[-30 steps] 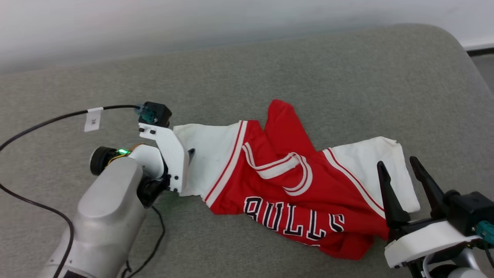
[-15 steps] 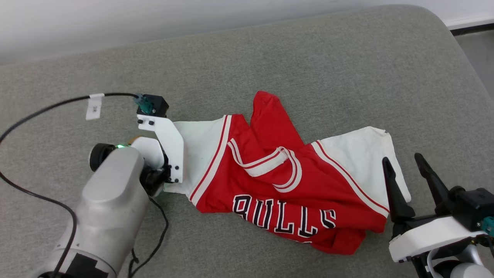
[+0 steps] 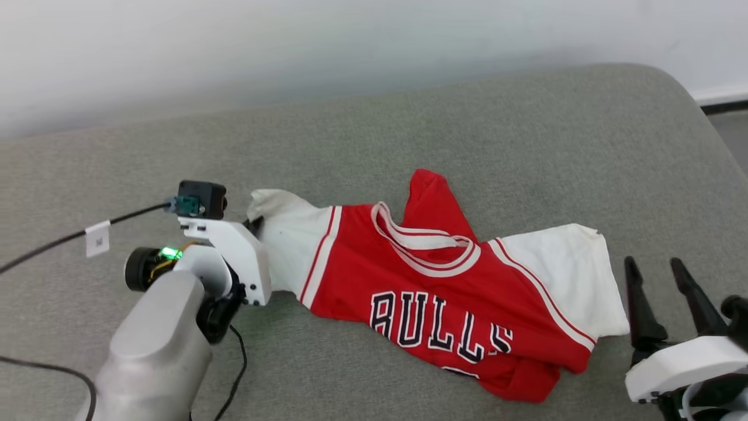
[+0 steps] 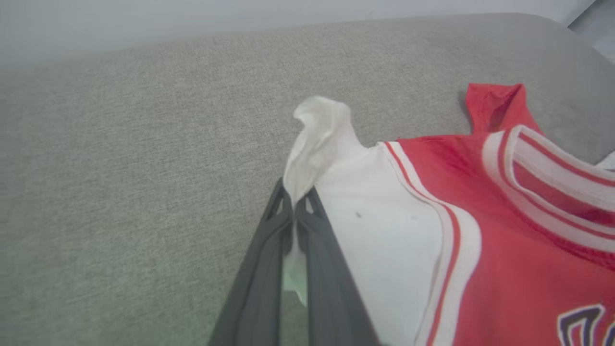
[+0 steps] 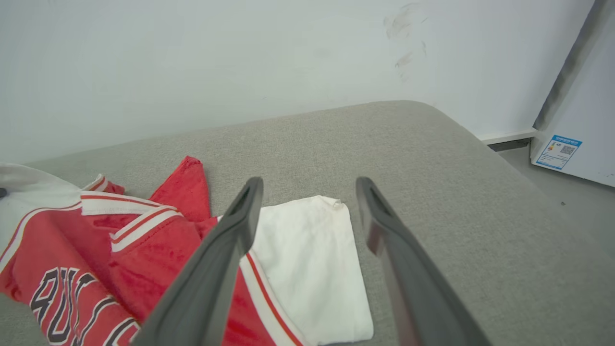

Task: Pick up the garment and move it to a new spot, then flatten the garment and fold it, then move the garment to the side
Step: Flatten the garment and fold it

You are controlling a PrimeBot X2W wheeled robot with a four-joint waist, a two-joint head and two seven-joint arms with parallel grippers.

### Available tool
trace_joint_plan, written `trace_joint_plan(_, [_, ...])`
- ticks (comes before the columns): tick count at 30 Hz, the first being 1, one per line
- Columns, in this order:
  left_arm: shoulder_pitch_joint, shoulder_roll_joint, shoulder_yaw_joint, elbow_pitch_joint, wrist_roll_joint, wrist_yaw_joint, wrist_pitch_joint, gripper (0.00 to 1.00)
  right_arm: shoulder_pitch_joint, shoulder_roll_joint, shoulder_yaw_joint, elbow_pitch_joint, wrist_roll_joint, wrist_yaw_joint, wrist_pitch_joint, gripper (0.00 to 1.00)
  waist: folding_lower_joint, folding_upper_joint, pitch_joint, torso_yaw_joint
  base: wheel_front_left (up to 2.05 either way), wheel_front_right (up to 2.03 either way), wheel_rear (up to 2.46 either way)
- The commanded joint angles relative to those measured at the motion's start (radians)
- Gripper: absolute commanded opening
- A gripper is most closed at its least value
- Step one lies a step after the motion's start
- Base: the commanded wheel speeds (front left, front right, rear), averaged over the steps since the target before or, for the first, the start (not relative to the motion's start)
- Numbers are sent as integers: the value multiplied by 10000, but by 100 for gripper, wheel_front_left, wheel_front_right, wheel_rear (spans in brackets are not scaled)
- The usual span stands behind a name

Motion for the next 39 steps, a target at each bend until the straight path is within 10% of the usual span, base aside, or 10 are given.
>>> trace_joint_plan(1, [491, 137, 72, -487, -173, -30, 34, 0, -47, 14, -221, 145, 214, -3, 71, 100, -1, 0, -335, 288, 0, 0, 0])
trace_joint_plan(15, [2334, 1568, 333, -6827, 12, 1648, 1162, 0, -2314, -1271, -1585, 2440, 1524, -2, 4162, 100, -1, 0, 746, 898, 0, 0, 0])
trace_joint_plan(30, [2137, 1801, 470, -8753, 167, 2203, 1447, 0, -4126, -1892, -588, 4466, 2035, -2, 7692, 100, -1, 0, 2254, 1447, 0, 0, 0])
trace_joint_plan(32, [2192, 1811, 492, -8694, 124, 2212, 1416, 0, -4095, -1787, -513, 4689, 2090, 0, 7917, 11, -1, 0, 2278, 1471, 0, 0, 0])
trace_joint_plan(39, [2298, 1837, 596, -8306, -11, 2196, 1274, 0, -4477, -2300, -216, 4270, 1962, -2, 7193, 0, -1, 0, 1910, 1431, 0, 0, 0])
